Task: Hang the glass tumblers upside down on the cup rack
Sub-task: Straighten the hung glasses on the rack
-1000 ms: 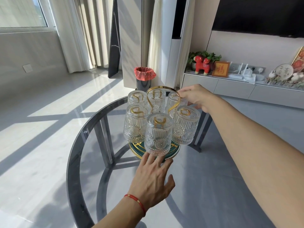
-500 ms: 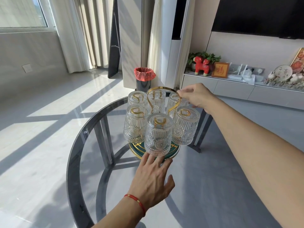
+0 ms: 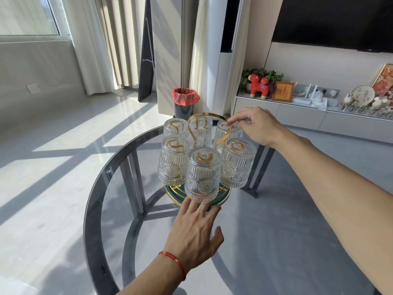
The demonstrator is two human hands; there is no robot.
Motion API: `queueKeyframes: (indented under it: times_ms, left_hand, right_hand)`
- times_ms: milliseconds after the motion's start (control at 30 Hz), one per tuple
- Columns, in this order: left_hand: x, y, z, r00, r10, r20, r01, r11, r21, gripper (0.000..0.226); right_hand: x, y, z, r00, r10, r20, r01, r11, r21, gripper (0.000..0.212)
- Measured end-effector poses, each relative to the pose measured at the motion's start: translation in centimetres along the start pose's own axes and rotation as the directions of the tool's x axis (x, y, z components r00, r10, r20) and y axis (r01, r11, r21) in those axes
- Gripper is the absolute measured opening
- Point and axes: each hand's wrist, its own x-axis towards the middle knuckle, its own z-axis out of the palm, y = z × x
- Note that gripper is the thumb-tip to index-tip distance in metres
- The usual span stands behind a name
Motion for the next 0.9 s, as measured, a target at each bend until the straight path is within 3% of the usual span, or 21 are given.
queueKeyframes:
  times_ms: [567, 767, 900]
  left_hand:
    - [0.0, 0.0, -0.2, 1.000, 0.005, -0.002, -0.005, 1.000, 0.004, 0.042]
    - [-0.1, 0.0, -0.1, 1.000, 0.008, -0.016, -0.008, 1.000, 0.002, 0.041]
    - [0.0, 0.0, 0.0, 1.000, 0.009, -0.022, -0.009, 1.000, -0.001, 0.040]
  right_hand:
    - [0.0, 0.0, 0.0, 1.000, -0.014, 0.001, 0.014, 0.999, -0.048, 0.042]
    - [1.3, -2.2, 0.0, 0.996, 0.073, -0.047, -0.060, 0.973, 0.224, 0.029]
    - [2.6, -5.8, 0.6, 0.991, 0.047, 0.122, -0.086, 0.938, 0.335, 0.050]
